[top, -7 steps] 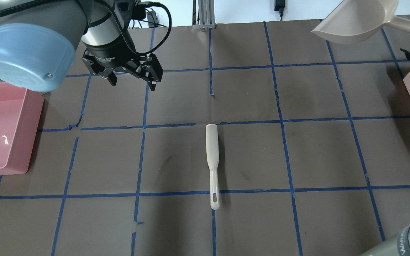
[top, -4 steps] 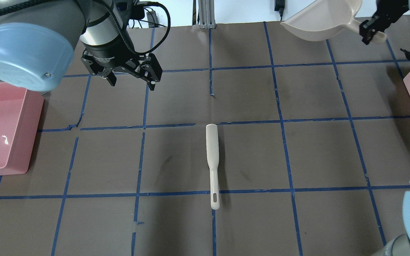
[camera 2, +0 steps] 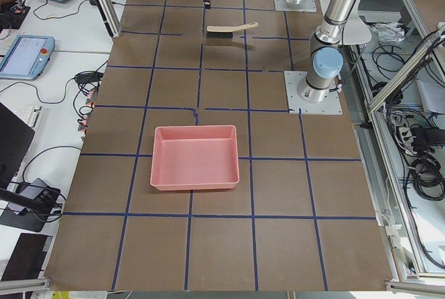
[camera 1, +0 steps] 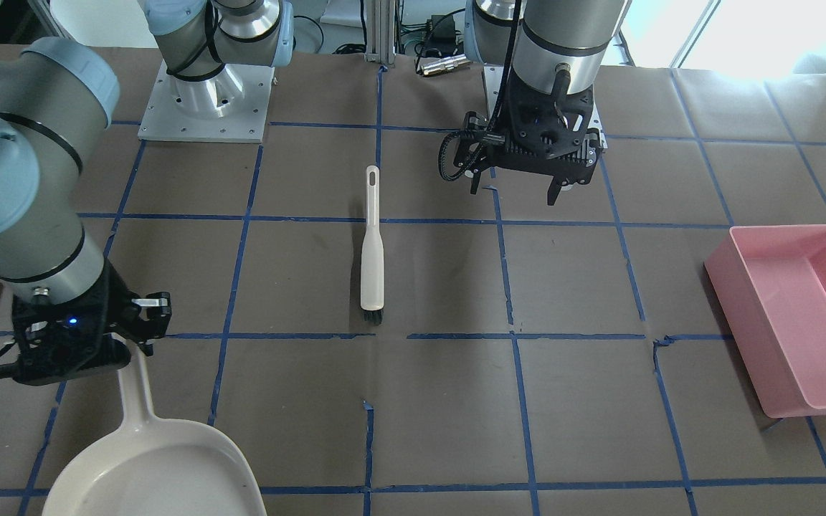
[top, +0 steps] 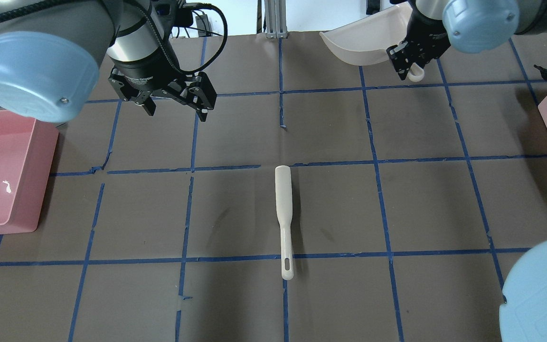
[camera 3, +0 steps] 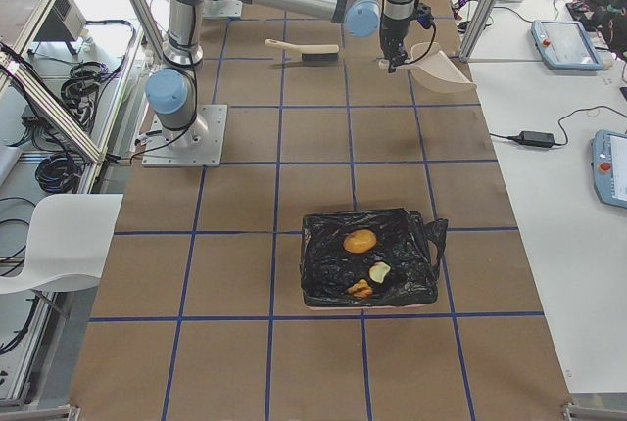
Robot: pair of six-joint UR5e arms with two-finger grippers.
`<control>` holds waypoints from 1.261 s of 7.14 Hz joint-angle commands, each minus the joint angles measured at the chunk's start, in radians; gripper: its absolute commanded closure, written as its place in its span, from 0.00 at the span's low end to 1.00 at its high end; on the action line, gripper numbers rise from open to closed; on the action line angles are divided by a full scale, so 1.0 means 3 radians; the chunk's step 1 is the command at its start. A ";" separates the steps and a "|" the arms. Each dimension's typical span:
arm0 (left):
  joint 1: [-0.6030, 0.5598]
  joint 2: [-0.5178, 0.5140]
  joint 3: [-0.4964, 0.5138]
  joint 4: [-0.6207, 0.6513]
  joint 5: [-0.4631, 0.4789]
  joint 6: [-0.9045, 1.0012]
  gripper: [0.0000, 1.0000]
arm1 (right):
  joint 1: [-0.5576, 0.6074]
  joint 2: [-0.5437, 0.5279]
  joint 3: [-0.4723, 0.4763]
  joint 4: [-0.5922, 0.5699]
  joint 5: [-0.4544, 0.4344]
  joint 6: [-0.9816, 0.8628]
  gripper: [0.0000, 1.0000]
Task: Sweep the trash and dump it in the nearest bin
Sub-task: 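Carry the empty dustpan back and lower it onto the table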
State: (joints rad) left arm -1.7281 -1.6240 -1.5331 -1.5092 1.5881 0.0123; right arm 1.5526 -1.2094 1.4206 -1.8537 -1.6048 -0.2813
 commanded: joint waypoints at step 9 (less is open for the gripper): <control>-0.0002 -0.0001 -0.0003 -0.0006 0.0009 0.0000 0.00 | 0.1175 0.0564 0.0229 -0.0759 0.0190 0.1648 1.00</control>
State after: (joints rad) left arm -1.7288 -1.6245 -1.5340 -1.5108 1.5918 0.0125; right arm 1.8927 -1.0436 1.4666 -2.0636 -1.5492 0.2063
